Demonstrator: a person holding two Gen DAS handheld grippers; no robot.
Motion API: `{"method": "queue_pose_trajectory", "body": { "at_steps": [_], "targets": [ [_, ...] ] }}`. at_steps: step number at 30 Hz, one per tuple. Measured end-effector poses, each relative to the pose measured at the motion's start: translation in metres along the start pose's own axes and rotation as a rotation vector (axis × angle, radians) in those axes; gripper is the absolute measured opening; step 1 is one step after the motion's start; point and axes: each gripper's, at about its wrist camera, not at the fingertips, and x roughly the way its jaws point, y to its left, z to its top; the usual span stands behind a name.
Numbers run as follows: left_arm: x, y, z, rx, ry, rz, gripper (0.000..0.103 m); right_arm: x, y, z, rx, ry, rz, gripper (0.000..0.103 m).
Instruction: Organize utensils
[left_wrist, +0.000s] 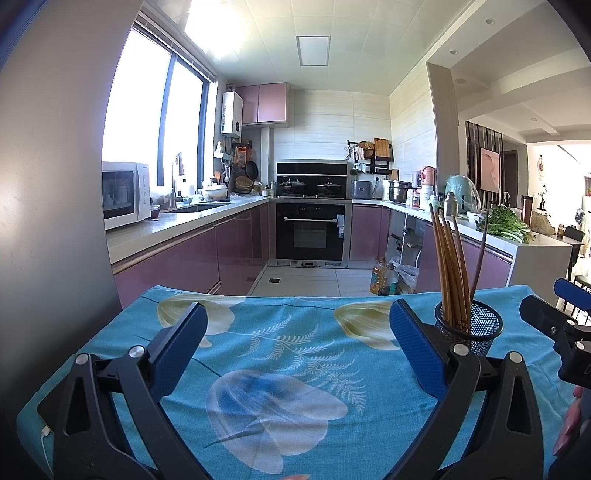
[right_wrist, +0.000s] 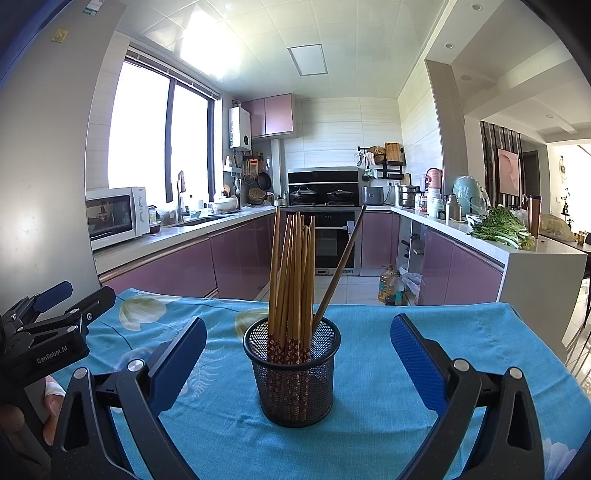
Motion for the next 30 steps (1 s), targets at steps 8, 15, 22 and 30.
{"method": "queue_pose_trajectory", "body": {
  "at_steps": [8,15,22,30],
  "targets": [
    [0.0002,-0.0006,-0.0006,-0.001,0.0,0.001,0.097,0.0,0.0001,-0.0001,-0.001,0.001,0.0,0.097],
    [0.0004,-0.0016,-0.0024,0.0,0.001,0.002,0.097,0.001,0.0002,0.0001,-0.002,0.001,0.0,0.097],
    [0.0005,-0.0015,-0.0021,0.0,0.001,0.003,0.097,0.0025,-0.0003,-0.0004,0.0,0.002,0.0,0.097],
    [0.0006,-0.0014,-0.0022,0.0,0.001,0.002,0.097,0.0019,-0.0014,-0.0009,0.001,0.001,0.001,0.097]
  ]
}}
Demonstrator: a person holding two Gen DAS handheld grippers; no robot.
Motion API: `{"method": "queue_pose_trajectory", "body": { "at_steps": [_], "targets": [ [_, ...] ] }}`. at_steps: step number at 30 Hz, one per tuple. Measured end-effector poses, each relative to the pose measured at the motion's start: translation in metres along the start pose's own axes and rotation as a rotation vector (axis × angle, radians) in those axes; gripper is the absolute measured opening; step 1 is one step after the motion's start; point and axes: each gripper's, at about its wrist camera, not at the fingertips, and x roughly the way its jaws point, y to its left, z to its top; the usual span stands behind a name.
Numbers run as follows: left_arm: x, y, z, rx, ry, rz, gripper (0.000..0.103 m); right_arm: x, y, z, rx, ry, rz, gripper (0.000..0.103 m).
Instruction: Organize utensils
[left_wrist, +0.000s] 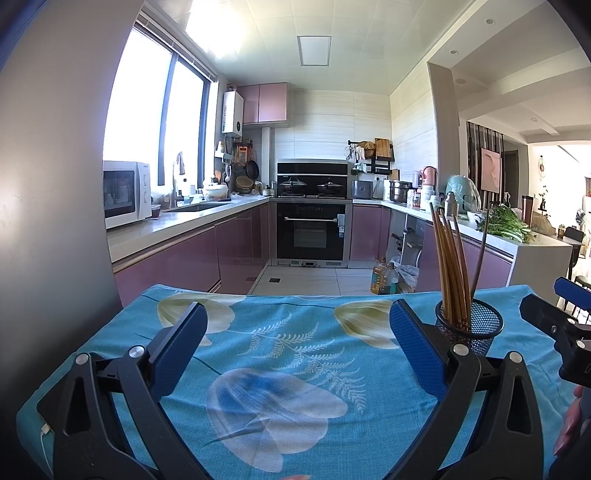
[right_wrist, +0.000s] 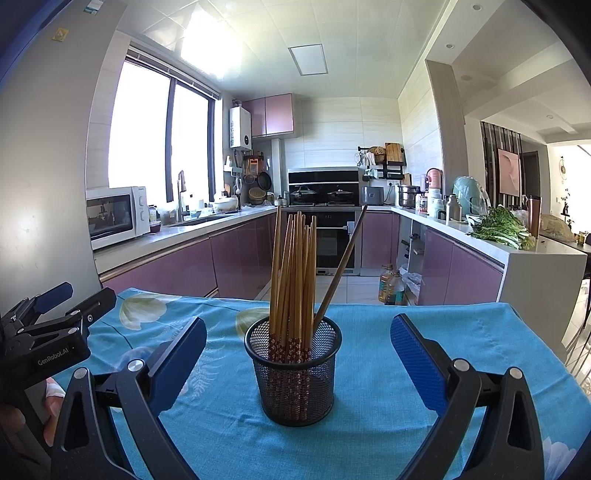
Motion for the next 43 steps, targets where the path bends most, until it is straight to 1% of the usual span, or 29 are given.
{"method": "queue_pose_trajectory", "body": {
  "at_steps": [26,33,36,38,40,43],
  "targets": [
    [0.0,-0.001,-0.004,0.0,0.003,-0.001,0.097,-0.002,0.0,-0.002,0.001,0.002,0.0,0.097],
    [-0.001,0.001,-0.005,-0.007,-0.01,-0.007,0.097,-0.001,-0.001,-0.003,0.001,0.009,-0.002,0.097],
    [0.003,0.001,-0.007,-0.005,0.009,-0.004,0.097,0.002,-0.003,-0.005,-0.005,0.017,-0.009,0.097],
    [0.008,0.003,-0.007,-0.007,0.038,-0.007,0.097,0.004,-0.011,-0.004,-0.009,0.032,-0.022,0.097],
    [0.017,0.006,-0.008,0.003,0.075,0.019,0.097,0.01,-0.022,-0.006,-0.014,0.072,-0.047,0.097],
    [0.033,0.019,-0.011,0.01,0.143,0.026,0.097,0.025,-0.058,-0.013,0.007,0.176,-0.131,0.097]
  ]
}}
